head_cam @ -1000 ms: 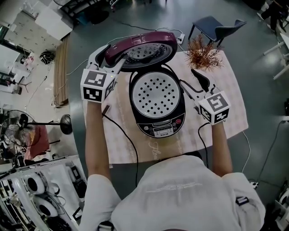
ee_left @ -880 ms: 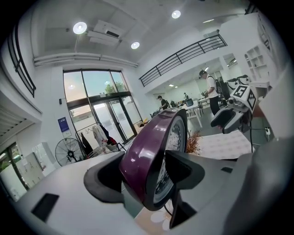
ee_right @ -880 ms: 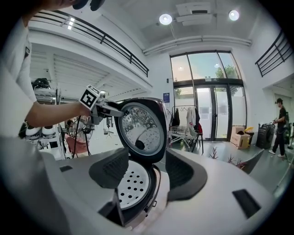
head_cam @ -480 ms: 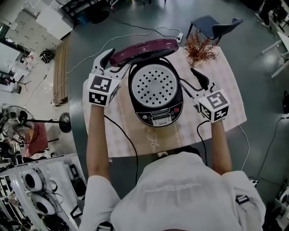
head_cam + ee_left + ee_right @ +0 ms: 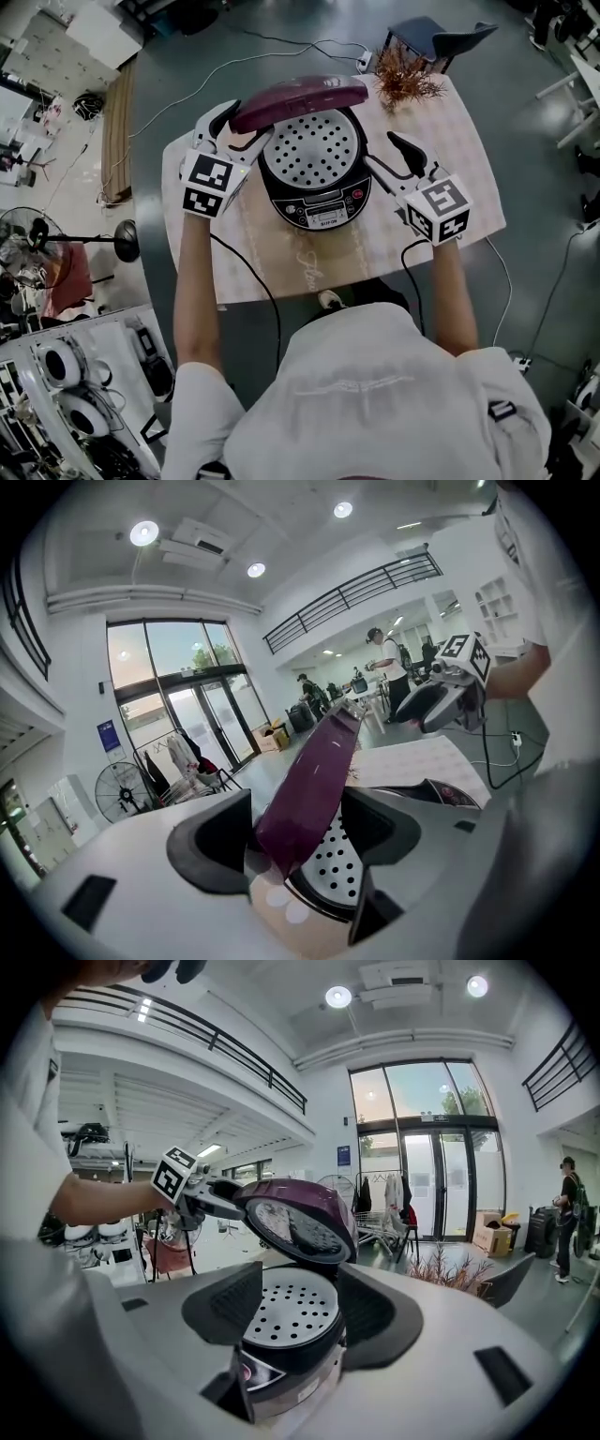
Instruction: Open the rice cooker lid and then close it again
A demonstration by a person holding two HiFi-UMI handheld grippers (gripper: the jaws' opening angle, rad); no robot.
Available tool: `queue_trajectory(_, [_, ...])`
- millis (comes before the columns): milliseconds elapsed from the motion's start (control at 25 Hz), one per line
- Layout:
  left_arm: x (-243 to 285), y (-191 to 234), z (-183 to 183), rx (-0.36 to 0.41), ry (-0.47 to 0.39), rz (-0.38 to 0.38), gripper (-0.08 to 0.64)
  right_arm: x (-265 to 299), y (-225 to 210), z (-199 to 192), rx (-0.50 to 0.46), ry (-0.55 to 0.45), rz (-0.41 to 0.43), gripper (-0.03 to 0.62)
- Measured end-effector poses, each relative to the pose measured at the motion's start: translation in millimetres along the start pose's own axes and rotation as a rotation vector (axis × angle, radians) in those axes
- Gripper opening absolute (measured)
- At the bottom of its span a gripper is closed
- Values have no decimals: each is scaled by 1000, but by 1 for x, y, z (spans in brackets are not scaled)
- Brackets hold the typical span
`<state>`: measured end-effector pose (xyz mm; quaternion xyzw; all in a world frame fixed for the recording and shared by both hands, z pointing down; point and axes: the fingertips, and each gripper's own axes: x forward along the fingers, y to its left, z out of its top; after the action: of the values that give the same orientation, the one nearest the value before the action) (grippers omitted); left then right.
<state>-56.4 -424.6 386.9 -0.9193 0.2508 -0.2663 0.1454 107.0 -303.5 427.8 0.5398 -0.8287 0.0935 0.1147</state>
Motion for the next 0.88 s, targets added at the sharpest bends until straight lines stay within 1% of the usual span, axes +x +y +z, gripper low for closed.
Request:
queue_trajectory(160, [-6, -18, -8, -5, 13, -21, 324, -11, 9, -6, -8, 14, 0, 265])
queue_trajectory(360, [-12, -46, -26, 76, 59, -94, 328, -22, 18, -12, -5, 21, -3, 264])
queue_trajectory(560, [-16, -68, -47, 130, 108, -130, 328, -27, 30, -23, -2, 37, 12, 264])
queue_trajectory(640, [-17, -75, -51, 131, 111, -146, 328, -28, 32, -24, -3, 42, 13, 264])
queue_trajectory(880, [-17, -91, -62, 83, 102, -177, 328, -23, 38, -31, -2, 61, 26, 262])
